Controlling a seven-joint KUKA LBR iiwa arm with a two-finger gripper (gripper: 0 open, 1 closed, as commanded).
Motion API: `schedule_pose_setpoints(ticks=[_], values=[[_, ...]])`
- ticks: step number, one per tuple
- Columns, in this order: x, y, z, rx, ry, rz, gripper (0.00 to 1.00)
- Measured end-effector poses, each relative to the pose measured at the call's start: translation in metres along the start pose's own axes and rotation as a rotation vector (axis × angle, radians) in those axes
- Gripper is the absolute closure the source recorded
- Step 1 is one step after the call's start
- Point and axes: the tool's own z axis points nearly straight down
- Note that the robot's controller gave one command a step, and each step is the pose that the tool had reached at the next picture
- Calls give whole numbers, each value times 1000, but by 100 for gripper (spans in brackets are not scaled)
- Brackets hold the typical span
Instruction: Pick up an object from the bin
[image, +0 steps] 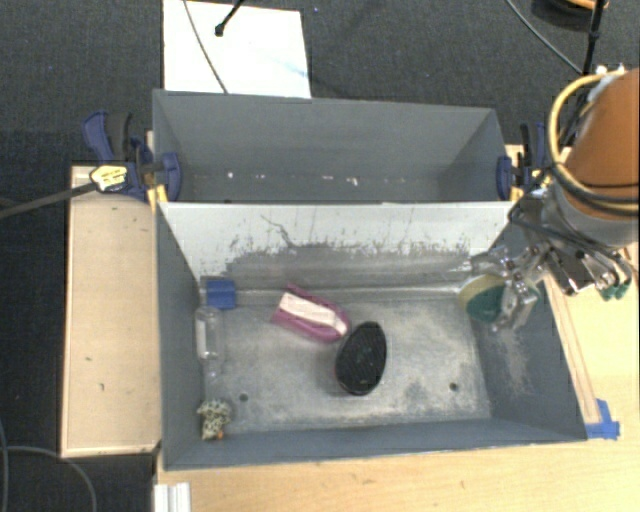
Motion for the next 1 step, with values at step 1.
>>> schedule_pose_setpoints(ticks=[1], values=[[-11, 19, -16, -4, 3, -146, 100]])
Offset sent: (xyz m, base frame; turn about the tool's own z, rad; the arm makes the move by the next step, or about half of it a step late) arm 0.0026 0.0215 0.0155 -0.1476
